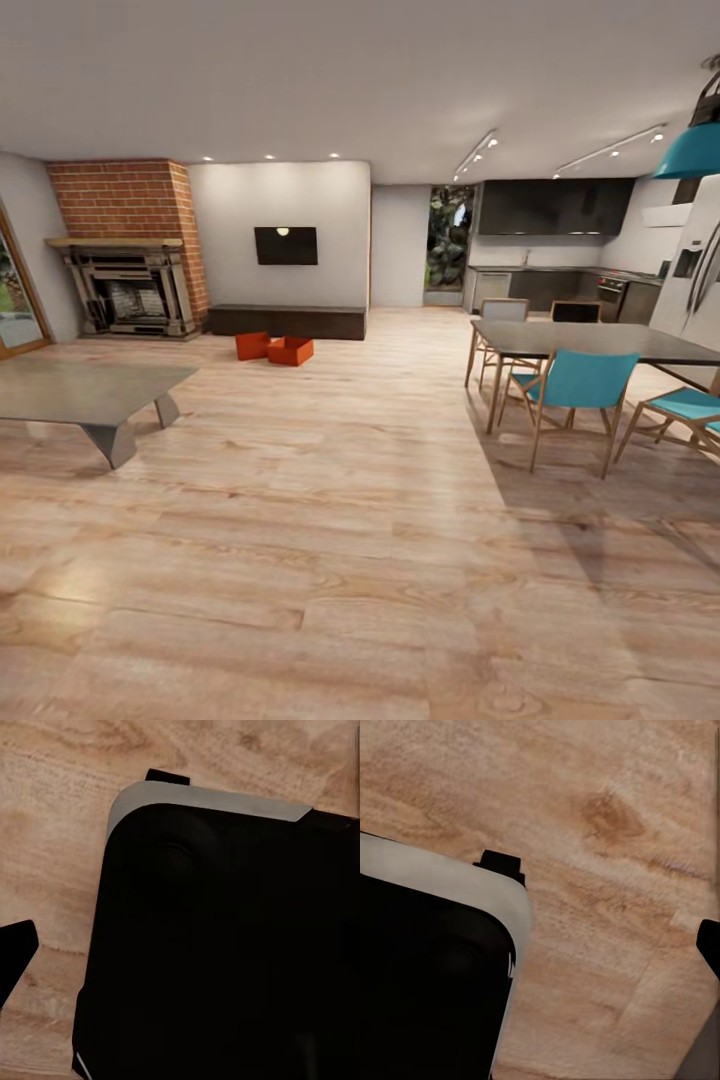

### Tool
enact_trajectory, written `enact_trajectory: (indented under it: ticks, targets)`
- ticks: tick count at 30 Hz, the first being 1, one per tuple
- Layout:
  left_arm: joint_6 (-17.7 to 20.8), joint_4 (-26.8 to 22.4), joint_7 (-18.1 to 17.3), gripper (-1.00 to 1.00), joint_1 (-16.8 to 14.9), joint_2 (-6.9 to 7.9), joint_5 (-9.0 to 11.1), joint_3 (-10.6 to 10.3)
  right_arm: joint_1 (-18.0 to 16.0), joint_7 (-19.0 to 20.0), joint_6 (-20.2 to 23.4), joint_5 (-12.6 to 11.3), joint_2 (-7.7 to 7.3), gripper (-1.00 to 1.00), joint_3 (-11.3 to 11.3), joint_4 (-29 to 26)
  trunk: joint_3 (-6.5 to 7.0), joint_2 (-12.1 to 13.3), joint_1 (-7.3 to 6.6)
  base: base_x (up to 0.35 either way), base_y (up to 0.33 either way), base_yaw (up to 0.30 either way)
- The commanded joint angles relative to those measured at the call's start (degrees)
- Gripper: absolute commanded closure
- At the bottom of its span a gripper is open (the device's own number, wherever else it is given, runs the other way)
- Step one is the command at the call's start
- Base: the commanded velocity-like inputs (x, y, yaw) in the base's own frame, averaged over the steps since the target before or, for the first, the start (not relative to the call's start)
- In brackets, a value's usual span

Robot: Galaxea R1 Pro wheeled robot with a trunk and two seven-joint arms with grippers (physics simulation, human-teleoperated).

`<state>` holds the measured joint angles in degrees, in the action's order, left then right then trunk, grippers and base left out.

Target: Move the two storage containers from the living room to the garage. In the garage, place one container on the floor and stack the other container on top of it (either order is fine).

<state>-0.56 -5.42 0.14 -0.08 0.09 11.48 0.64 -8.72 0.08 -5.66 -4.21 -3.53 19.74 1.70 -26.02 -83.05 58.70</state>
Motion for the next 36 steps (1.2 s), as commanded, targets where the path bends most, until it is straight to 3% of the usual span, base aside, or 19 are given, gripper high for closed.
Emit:
enact_trajectory:
  ticks: [1, 36]
  targets:
    - [-0.06, 0.00, -0.01, -1.00, -0.01, 0.01, 0.36, 0.01, -0.07, -0.03, -0.38, -0.44, 0.02, -1.00, 0.45, 0.18, -0.05, -0.02, 0.03, 0.326, 0.000, 0.000]
    - [-0.06, 0.06, -0.06, -1.00, -0.01, 0.00, 0.38, -0.02, -0.07, -0.96, -0.58, -0.45, -0.24, -1.00, 0.37, 0.14, -0.05, -0.02, 0.03, 0.326, 0.000, 0.000]
